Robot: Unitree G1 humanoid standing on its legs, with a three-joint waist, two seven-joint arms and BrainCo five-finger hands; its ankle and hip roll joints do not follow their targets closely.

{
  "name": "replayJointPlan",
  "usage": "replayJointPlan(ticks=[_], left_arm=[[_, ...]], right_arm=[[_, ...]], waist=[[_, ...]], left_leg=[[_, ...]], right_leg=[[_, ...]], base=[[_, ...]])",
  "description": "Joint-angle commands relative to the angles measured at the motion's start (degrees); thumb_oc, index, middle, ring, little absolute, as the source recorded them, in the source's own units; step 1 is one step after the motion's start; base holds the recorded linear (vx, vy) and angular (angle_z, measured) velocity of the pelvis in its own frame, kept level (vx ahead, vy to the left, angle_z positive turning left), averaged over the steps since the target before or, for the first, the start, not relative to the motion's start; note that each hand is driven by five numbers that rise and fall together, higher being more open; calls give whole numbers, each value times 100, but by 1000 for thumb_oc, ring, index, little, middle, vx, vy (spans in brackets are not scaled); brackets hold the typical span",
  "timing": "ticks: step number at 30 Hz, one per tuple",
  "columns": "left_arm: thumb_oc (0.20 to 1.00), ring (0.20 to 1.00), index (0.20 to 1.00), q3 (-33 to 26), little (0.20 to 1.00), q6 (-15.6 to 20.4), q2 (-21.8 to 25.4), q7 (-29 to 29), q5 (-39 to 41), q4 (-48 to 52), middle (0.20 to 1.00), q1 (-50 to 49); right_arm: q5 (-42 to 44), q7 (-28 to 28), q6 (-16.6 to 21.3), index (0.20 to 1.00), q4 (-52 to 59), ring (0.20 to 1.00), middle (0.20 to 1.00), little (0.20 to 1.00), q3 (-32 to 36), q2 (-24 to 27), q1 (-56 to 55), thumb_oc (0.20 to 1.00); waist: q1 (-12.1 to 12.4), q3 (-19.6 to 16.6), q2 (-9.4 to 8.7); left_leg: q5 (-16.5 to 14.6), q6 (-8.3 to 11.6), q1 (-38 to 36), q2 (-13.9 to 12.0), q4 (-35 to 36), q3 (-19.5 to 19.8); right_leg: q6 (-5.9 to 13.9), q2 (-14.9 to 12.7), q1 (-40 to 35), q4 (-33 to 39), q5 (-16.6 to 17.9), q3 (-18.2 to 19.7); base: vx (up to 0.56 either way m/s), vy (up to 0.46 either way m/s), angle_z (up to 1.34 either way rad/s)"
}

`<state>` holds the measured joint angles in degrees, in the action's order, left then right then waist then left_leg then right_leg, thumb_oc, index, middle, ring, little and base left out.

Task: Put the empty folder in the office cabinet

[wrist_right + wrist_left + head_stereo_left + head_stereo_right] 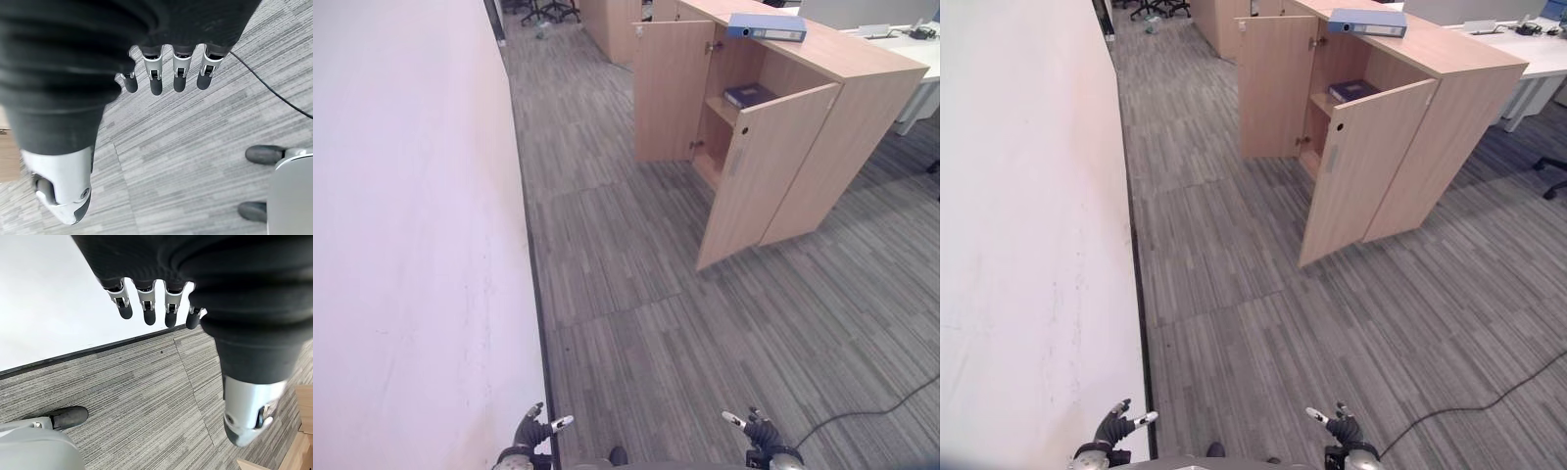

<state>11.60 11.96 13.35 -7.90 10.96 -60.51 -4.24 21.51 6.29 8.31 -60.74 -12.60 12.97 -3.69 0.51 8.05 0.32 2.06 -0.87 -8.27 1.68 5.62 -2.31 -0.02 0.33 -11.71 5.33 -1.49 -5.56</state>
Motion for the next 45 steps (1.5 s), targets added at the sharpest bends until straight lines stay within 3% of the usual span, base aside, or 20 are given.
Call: replayJointPlan(ticks=[1, 18, 27, 31, 34, 36, 40, 42, 45], left_arm=[[1000, 1000, 1000, 8, 1000, 239, 51, 24, 221, -81, 1000, 504], [1000, 1000, 1000, 30, 1000, 228, 52, 23, 234, -193, 1000, 564], [1000, 1000, 1000, -16, 1000, 188, 67, 9, 320, -357, 1000, 619], [1000, 1000, 1000, -79, 1000, 189, 95, 4, 398, -416, 1000, 638], [1000, 1000, 1000, -117, 1000, 209, 95, -22, 554, -396, 1000, 742], [1000, 1000, 1000, -160, 1000, 223, 76, -59, 667, -410, 1000, 734], [1000, 1000, 1000, -145, 1000, 226, 53, -44, 638, -426, 1000, 677], [1000, 1000, 1000, -106, 1000, 200, 79, -52, 596, -401, 1000, 684], [1000, 1000, 1000, -117, 1000, 186, 96, -83, 582, -433, 1000, 692]], right_arm=[[152, -4, 124, 1000, 51, 1000, 1000, 1000, -71, 50, 190, 1000], [120, -23, 81, 1000, -200, 1000, 1000, 1000, -9, 72, 159, 1000], [108, -24, 58, 1000, -364, 1000, 1000, 1000, -12, 84, 205, 1000], [127, -26, 85, 1000, -402, 1000, 1000, 1000, 36, 121, 202, 1000], [201, 26, 101, 1000, -406, 1000, 1000, 1000, 184, 159, 221, 1000], [275, 66, 80, 1000, -452, 1000, 1000, 1000, 262, 198, 215, 1000], [257, 99, 29, 1000, -516, 1000, 1000, 1000, 327, 282, 181, 1000], [259, 120, 13, 1000, -519, 1000, 1000, 1000, 306, 308, 221, 1000], [320, 166, 3, 1000, -525, 1000, 1000, 1000, 289, 295, 290, 1000]], waist=[[48, 59, -99], [-17, 74, -89], [-24, 155, -89], [15, 300, -159], [-22, 504, -224], [-29, 536, -282], [144, 500, -315], [276, 494, -241], [441, 501, -263]], left_leg=[[-418, 519, -296, -603, -62, 114], [-375, 567, -351, -714, -62, 169], [-279, 657, -301, -925, -123, 259], [-307, 767, 82, -1060, -807, 252], [211, 963, 844, -1083, -1965, 263], [424, 911, 1168, -1118, -2412, 203], [238, 765, 1705, -911, -1822, 99], [556, 775, 2024, -933, -1258, 206], [704, 787, 2406, -983, -539, 175]], right_leg=[[788, -617, -4, -44, 4, -48], [694, -479, -32, -109, -110, -29], [538, -303, 124, -360, -284, 68], [424, -227, 170, -510, -395, 103], [307, -210, 164, -581, -422, 21], [270, -250, 114, -560, -432, -6], [324, -310, -114, -458, -631, 89], [324, -234, -255, -466, -778, 176], [340, -246, -522, -527, -1077, 413]], base=[[0, 0, 0], [6, -20, 0], [4, -69, 1], [-16, -108, 2], [-39, -108, 12], [83, -66, 14], [210, 14, 8], [292, 73, -4], [317, 86, -2]])
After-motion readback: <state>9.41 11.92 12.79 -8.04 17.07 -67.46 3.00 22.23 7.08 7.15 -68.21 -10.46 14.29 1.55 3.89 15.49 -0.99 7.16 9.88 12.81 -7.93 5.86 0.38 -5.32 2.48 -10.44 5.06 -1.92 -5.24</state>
